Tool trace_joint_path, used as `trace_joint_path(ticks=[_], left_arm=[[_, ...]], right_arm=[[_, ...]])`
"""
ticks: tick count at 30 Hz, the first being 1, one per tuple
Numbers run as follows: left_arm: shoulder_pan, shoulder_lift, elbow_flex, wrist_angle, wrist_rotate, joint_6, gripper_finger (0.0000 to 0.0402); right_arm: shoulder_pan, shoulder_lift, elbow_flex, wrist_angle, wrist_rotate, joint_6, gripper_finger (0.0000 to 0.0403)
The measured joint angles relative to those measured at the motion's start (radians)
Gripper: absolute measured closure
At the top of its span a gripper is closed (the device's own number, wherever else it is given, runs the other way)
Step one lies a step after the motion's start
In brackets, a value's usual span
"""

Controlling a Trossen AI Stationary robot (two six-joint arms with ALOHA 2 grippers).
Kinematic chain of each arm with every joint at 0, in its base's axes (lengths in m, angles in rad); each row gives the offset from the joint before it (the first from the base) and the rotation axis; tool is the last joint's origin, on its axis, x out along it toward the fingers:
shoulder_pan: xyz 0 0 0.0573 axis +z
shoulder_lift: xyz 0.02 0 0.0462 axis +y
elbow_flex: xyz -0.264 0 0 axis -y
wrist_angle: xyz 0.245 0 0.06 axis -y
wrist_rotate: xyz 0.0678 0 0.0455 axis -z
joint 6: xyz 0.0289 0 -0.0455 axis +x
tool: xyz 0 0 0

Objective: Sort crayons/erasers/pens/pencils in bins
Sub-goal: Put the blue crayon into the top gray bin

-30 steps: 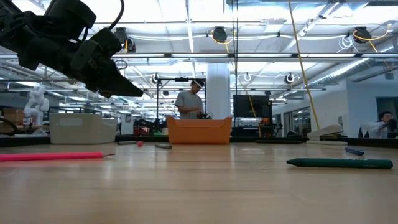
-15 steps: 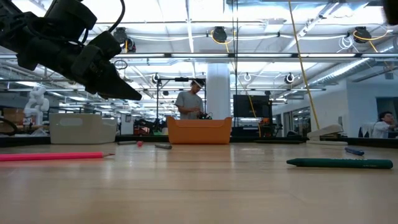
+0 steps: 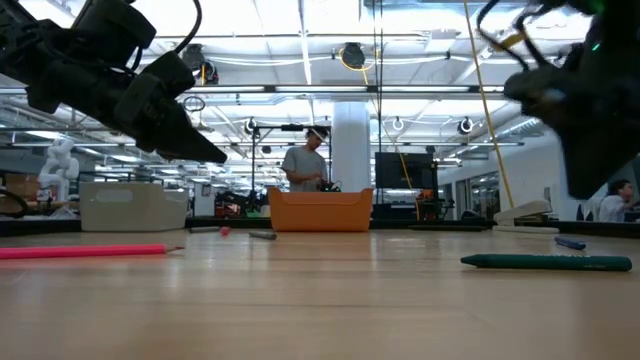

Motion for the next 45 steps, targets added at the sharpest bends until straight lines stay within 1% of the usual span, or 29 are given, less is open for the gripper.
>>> trace_joint_path(ticks=[3,5,9,14,17,19,21,26,30,33,37,40,43,45], left_arm=[[0.0,0.0,0.0,-0.02,0.0,-0.004,0.0389],[0.0,0.0,0.0,-0.034,0.0,-0.005,0.039],[0.0,0.0,0.0,-0.048,0.0,-0.026,0.0399],[0.0,0.0,0.0,-0.05,0.0,-0.026,0.0389],[-0.001,0.0,0.0,-0.051,0.0,-0.026,0.0391],[-0.002,0.0,0.0,-0.052,0.0,-0.027,0.0397],[-0.002,0.0,0.0,-0.057,0.0,-0.027,0.0398],[-0.002,0.0,0.0,-0.059,0.0,-0.031,0.0389],[-0.002,0.0,0.0,-0.06,0.0,-0.039,0.0397],[-0.002,0.0,0.0,-0.064,0.0,-0.054,0.0396],[0.016,0.0,0.0,-0.066,0.0,-0.114,0.0389],[0.034,0.0,0.0,-0.072,0.005,-0.152,0.0391],[0.051,0.0,0.0,-0.072,0.034,-0.179,0.0398],[0.057,0.0,0.0,-0.066,0.068,-0.19,0.0395]], right_arm=[[-0.028,0.069,0.006,-0.002,0.006,0.012,0.0383],[-0.035,0.109,0.021,-0.022,0.005,0.017,0.0375],[-0.04,0.156,0.046,-0.072,0.002,0.08,0.0334],[-0.041,0.199,0.046,-0.072,0.007,0.141,0.0271],[-0.041,0.228,0.046,-0.058,0.058,0.164,0.025],[-0.048,0.252,0.046,-0.064,0.055,0.167,0.0247],[-0.049,0.274,0.045,-0.066,0.054,0.167,0.0253],[-0.051,0.308,0.047,-0.036,0.049,0.158,0.0281],[-0.052,0.325,0.049,-0.033,0.042,0.15,0.0307],[-0.052,0.338,0.049,-0.018,0.043,0.125,0.0327],[-0.054,0.359,0.048,0.031,0.065,0.041,0.0354],[-0.056,0.366,0.047,0.06,0.084,-0.042,0.037],[-0.057,0.361,0.045,0.094,0.12,-0.145,0.0378],[-0.059,0.345,0.043,0.117,0.143,-0.21,0.0378]])
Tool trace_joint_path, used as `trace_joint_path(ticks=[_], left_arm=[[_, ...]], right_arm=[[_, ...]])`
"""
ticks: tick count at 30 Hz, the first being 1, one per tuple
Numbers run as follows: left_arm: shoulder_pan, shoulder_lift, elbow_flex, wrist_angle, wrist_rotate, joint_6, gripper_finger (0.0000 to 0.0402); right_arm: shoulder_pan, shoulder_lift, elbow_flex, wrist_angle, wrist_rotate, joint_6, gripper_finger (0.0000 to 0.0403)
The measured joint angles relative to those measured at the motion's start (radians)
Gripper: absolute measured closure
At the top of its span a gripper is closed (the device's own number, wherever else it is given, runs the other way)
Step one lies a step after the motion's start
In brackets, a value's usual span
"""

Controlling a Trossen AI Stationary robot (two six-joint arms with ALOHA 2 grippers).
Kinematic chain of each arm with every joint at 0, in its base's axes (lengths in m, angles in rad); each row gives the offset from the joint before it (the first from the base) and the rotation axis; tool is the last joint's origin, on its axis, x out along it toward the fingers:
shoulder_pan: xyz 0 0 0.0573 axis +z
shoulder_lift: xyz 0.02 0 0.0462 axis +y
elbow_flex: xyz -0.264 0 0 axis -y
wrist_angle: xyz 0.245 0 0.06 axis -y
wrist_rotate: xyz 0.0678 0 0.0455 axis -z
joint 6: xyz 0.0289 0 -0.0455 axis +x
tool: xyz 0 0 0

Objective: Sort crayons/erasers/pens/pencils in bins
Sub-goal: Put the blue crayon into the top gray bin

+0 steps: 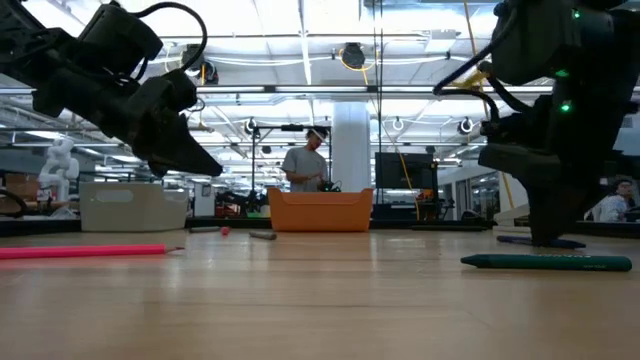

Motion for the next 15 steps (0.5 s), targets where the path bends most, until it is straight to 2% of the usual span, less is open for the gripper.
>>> trace_joint_path(ticks=[4,8,12,15], left_arm=[[0.006,0.0,0.0,0.039,0.087,-0.032,0.0376],[0.006,0.0,0.0,0.123,0.13,-0.082,0.0349],[0.006,0.0,0.0,0.226,0.136,-0.167,0.0305],[-0.002,0.0,0.0,0.284,0.138,-0.209,0.0266]], right_arm=[[-0.02,-0.052,-0.001,0.073,0.071,-0.143,0.0377],[-0.071,-0.098,-0.002,0.212,0.095,-0.382,0.0378],[-0.139,-0.1,-0.01,0.51,0.08,-0.702,0.0379],[-0.201,-0.091,-0.063,0.872,-0.029,-0.928,0.0379]])
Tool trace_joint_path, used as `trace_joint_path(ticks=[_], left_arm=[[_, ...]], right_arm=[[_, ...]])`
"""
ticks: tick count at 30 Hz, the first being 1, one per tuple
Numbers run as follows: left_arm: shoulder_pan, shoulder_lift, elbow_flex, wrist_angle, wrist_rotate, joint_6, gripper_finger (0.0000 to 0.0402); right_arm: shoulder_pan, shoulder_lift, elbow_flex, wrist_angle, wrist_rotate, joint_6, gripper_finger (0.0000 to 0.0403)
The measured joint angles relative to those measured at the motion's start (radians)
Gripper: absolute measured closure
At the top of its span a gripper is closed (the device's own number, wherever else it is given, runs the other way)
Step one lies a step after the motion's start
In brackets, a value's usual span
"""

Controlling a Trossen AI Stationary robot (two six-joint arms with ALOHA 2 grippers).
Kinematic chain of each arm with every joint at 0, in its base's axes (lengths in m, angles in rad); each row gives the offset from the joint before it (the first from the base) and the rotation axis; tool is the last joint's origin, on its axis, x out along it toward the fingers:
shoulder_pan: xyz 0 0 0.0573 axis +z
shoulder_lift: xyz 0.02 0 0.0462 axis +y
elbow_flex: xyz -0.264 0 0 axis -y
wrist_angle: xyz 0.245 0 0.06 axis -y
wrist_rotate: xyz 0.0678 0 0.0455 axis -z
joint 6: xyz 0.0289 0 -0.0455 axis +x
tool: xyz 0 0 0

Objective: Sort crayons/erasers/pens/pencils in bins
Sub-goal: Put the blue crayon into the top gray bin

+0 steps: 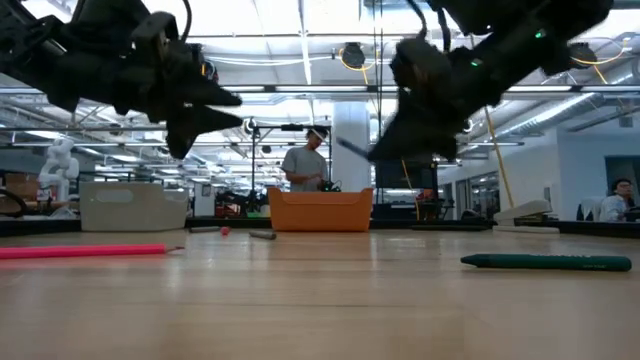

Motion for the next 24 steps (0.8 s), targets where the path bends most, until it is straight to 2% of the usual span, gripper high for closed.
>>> trace_joint_path(ticks=[4,8,12,15,20,24], left_arm=[[-0.021,0.0,0.002,0.081,0.0,-0.004,0.0221],[-0.04,0.001,0.006,0.222,-0.033,0.055,0.0203],[-0.043,0.041,0.081,0.227,-0.051,0.134,0.0211],[-0.043,0.123,0.178,0.204,-0.026,0.187,0.0222],[-0.043,0.24,0.307,0.178,0.03,0.248,0.0229],[-0.043,0.293,0.367,0.173,0.036,0.26,0.0229]], right_arm=[[-0.08,-0.001,-0.089,0.452,-0.143,-0.18,0.0379],[-0.134,0.0,-0.119,0.671,-0.25,-0.296,0.0379],[-0.156,-0.001,-0.119,0.745,-0.319,-0.369,0.038],[-0.162,-0.001,-0.119,0.767,-0.349,-0.398,0.038],[-0.16,-0.001,-0.119,0.78,-0.354,-0.45,0.038],[-0.155,-0.001,-0.119,0.79,-0.384,-0.479,0.038]])
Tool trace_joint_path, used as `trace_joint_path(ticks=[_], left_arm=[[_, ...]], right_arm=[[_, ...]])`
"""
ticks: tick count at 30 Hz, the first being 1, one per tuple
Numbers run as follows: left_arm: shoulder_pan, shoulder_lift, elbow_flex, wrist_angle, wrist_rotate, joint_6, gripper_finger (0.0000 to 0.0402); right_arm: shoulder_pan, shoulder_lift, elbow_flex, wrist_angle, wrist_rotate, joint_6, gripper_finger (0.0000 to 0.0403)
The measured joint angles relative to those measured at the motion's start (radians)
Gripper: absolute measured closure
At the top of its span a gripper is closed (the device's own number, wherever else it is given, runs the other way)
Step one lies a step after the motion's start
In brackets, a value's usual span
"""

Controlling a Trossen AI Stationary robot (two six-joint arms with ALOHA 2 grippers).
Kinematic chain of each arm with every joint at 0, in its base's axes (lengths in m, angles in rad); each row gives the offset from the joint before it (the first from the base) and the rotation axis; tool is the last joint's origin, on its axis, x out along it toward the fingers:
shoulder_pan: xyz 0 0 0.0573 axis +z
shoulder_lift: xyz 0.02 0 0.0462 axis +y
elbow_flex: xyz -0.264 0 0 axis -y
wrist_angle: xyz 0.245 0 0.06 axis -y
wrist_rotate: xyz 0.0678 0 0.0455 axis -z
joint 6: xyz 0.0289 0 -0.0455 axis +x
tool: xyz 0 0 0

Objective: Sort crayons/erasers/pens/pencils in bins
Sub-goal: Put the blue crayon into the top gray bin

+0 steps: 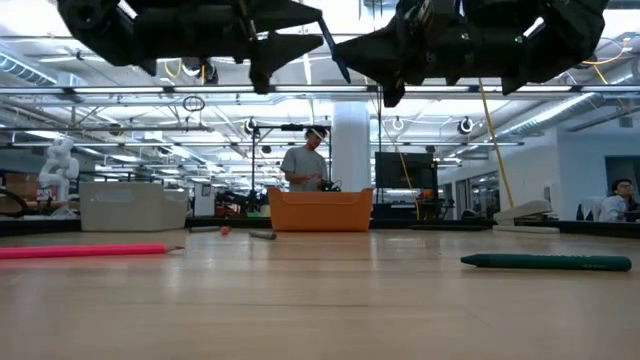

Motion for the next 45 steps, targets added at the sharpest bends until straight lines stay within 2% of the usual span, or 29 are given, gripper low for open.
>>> trace_joint_path(ticks=[8,12,19,22,26,32,35,38,41,45], left_arm=[[-0.007,0.036,0.075,0.001,0.022,0.049,0.0239],[-0.007,0.065,0.098,0.0,0.054,0.065,0.028],[-0.007,0.084,0.115,0.009,0.072,0.114,0.0379],[-0.007,0.084,0.115,0.019,0.073,0.121,0.0382],[-0.007,0.084,0.115,0.031,0.073,0.134,0.0373],[-0.008,0.025,0.115,0.01,0.076,0.189,0.0382],[-0.001,-0.061,0.116,-0.123,0.044,0.23,0.0382],[0.0,-0.17,0.116,-0.29,-0.044,0.285,0.0382],[0.006,-0.302,0.12,-0.533,-0.159,0.314,0.0382],[0.056,-0.449,0.176,-0.96,-0.364,0.25,0.0382]], right_arm=[[0.002,0.0,0.0,0.027,-0.022,-0.043,0.038],[0.002,0.0,0.0,0.047,-0.044,-0.047,0.038],[0.003,0.0,0.001,0.07,-0.046,-0.05,0.0379],[0.003,-0.001,0.001,0.071,-0.047,-0.042,0.0371],[0.01,-0.001,0.002,0.065,-0.046,-0.095,0.0345],[0.016,0.0,0.002,0.065,-0.035,-0.121,0.0263],[0.016,0.0,0.002,0.064,0.009,-0.116,0.0225],[0.015,0.0,0.001,0.047,0.034,-0.129,0.0197],[0.014,0.0,0.001,0.014,0.039,-0.16,0.0184],[0.014,0.0,0.001,-0.033,0.039,-0.179,0.0191]])
